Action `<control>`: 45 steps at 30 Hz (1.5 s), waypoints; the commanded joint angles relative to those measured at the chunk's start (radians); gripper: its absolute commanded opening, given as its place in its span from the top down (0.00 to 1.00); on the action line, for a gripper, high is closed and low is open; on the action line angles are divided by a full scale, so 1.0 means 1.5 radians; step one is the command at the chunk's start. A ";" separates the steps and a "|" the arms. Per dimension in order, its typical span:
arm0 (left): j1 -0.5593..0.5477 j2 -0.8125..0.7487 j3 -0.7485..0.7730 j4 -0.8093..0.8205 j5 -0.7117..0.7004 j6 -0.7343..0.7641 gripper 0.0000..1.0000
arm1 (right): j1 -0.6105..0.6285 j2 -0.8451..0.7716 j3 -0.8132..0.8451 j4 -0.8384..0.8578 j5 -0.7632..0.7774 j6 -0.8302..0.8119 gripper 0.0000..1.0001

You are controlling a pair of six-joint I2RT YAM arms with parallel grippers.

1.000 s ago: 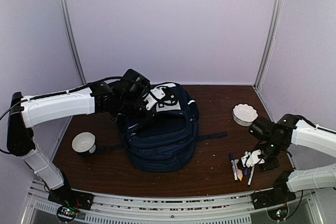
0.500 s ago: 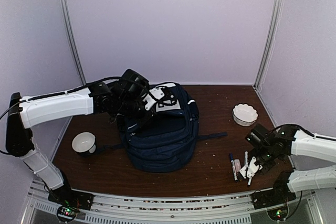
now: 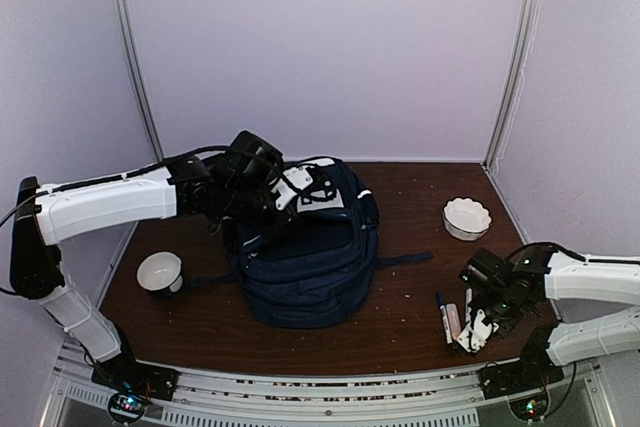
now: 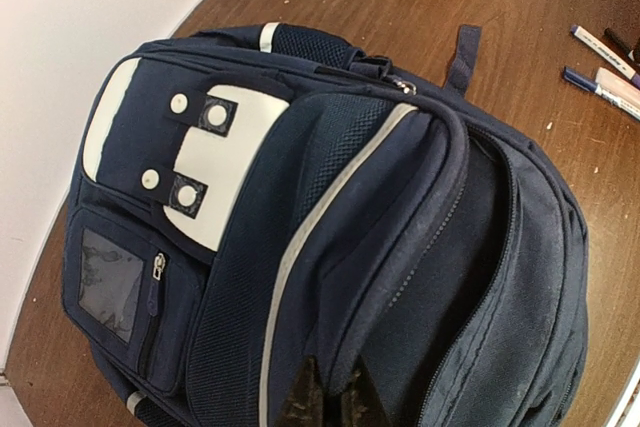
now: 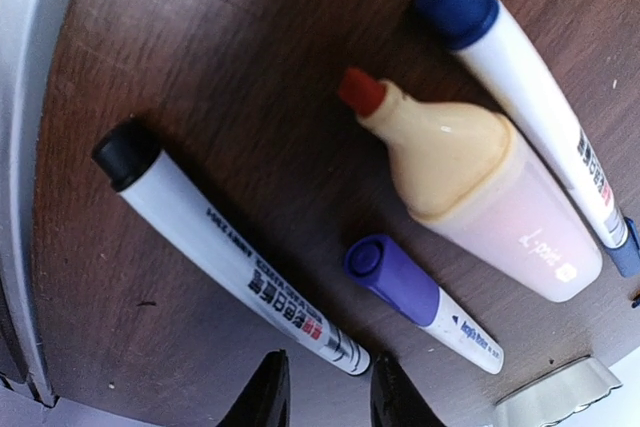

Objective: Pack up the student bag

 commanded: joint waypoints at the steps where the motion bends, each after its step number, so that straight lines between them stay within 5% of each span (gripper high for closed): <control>1: 0.007 -0.037 0.004 0.053 -0.017 0.002 1.00 | 0.006 0.018 -0.013 0.022 0.016 -0.010 0.72; 19: 0.007 -0.039 0.002 0.052 -0.035 0.012 1.00 | 0.055 0.144 0.024 0.020 -0.022 0.055 0.94; 27: 0.007 -0.036 0.002 0.053 -0.035 0.013 1.00 | 0.195 0.099 0.102 -0.155 -0.074 0.136 0.97; 32: 0.007 -0.030 0.004 0.052 -0.030 0.012 1.00 | 0.239 0.090 0.191 -0.192 -0.094 0.179 0.98; 40: 0.008 -0.036 0.002 0.055 -0.032 0.007 1.00 | 0.239 0.248 0.459 -0.218 -0.121 0.269 0.99; 45: 0.012 -0.044 0.000 0.060 -0.023 0.003 1.00 | 0.238 0.361 0.635 -0.133 -0.107 0.336 0.99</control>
